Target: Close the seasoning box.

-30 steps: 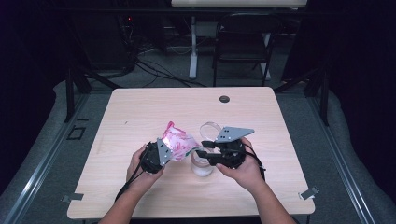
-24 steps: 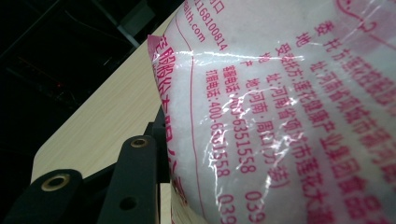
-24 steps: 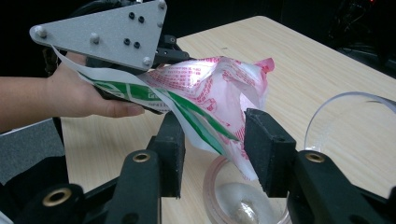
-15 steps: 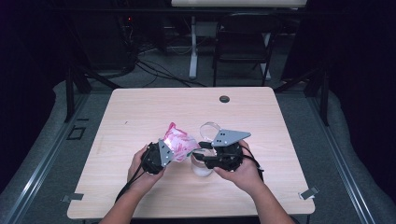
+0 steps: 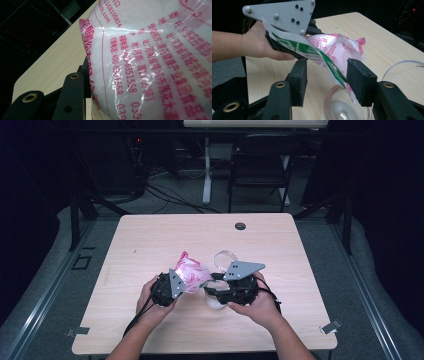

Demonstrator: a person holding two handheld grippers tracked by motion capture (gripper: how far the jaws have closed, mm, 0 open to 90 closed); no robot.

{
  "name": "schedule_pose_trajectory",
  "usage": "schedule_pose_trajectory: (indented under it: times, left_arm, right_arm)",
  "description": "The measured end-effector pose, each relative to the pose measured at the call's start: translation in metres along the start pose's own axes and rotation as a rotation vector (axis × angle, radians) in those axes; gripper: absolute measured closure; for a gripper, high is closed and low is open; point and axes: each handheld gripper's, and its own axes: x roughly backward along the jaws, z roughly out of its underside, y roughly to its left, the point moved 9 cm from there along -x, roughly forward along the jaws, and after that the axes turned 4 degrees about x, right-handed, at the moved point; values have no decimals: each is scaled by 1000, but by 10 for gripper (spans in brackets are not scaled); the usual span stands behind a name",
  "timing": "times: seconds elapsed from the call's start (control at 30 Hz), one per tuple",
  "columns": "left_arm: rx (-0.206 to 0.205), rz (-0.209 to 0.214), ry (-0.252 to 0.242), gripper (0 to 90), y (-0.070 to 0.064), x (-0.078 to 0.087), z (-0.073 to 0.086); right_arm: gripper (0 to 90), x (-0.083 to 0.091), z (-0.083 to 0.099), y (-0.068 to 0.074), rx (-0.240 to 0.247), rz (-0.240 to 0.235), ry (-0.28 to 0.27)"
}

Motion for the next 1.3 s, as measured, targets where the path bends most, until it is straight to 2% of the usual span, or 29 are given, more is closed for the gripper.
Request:
schedule_pose_trajectory:
  times: [0.37,0.67,0.93,1.23,1.3]
  left_arm:
    - [-29,15,3,610,-8,0,-1]
    - [-47,21,-6,610,-11,1,-4]
    - [-56,19,-16,610,-13,2,-5]
    - [-58,15,-15,610,-13,1,-5]
    - [-59,16,-15,610,-13,2,-5]
  right_arm:
    - [478,-4,0,5,35,0,12]
    - [484,-10,3,8,37,-13,30]
    - [603,-13,9,6,29,-14,53]
    - [672,-13,11,4,21,-16,58]
    - [699,-14,11,4,6,-25,52]
